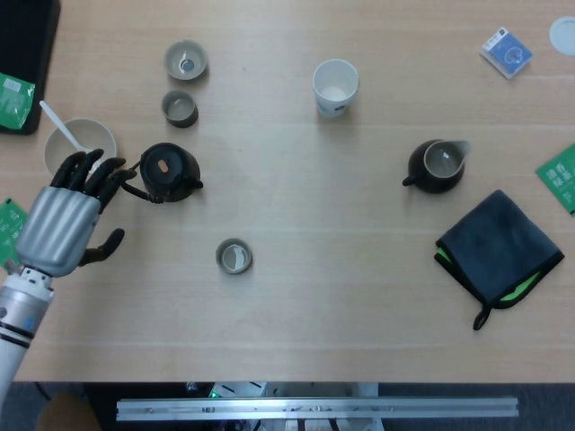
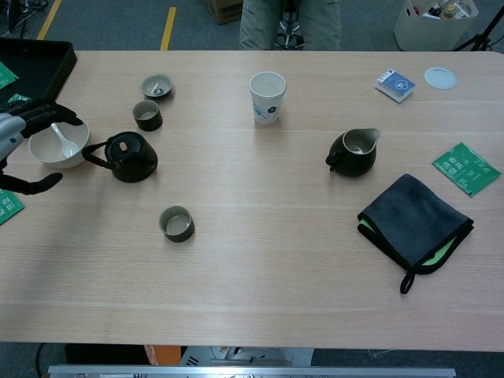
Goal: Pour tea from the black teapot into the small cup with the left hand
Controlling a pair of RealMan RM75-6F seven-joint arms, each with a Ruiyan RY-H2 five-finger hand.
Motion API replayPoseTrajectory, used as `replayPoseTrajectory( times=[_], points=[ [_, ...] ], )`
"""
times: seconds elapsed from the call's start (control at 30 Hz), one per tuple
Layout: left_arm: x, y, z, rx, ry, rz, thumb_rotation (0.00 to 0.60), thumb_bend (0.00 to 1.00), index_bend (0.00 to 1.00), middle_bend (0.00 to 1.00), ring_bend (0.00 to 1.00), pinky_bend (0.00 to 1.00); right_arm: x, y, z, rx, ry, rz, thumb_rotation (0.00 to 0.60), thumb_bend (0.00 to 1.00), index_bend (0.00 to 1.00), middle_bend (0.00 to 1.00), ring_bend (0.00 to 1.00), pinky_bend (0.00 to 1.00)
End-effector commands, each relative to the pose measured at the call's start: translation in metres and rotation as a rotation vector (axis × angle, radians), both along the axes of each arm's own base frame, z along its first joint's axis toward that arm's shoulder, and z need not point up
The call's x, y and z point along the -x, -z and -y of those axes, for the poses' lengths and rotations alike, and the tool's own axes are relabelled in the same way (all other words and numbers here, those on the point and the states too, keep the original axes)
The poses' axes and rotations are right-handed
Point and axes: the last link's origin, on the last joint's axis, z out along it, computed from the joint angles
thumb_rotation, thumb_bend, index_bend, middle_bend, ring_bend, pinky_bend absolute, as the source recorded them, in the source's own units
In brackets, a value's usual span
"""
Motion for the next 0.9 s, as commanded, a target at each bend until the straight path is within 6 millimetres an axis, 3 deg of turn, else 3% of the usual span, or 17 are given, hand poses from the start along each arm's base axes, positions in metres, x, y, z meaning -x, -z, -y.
replayPoseTrajectory(
  times=[0.03, 0.3, 0.9],
  points=[
    [-0.004, 0.010, -0.008, 0.028, 0.019, 0.007, 0.600, 0.31, 0.11, 0.13, 0.07, 0.09, 0.001, 0.000, 0.000, 0.001, 0.002, 0.001, 0.600, 0.01, 0.47, 0.39, 0.27, 0.28],
    [-0.004, 0.031, -0.024, 0.073, 0.044, -0.024, 0.600, 0.31, 0.08, 0.11, 0.07, 0.09, 0.005, -0.001, 0.000, 0.005, 0.014, 0.001, 0.600, 0.01, 0.47, 0.39, 0.27, 0.28],
    [0.018, 0.059, -0.052, 0.065, 0.033, -0.096, 0.600, 0.31, 0.08, 0.12, 0.08, 0.09, 0.007, -0.001, -0.002, 0.008, 0.027, 0.001, 0.600, 0.01, 0.47, 0.39, 0.27, 0.28]
  ],
)
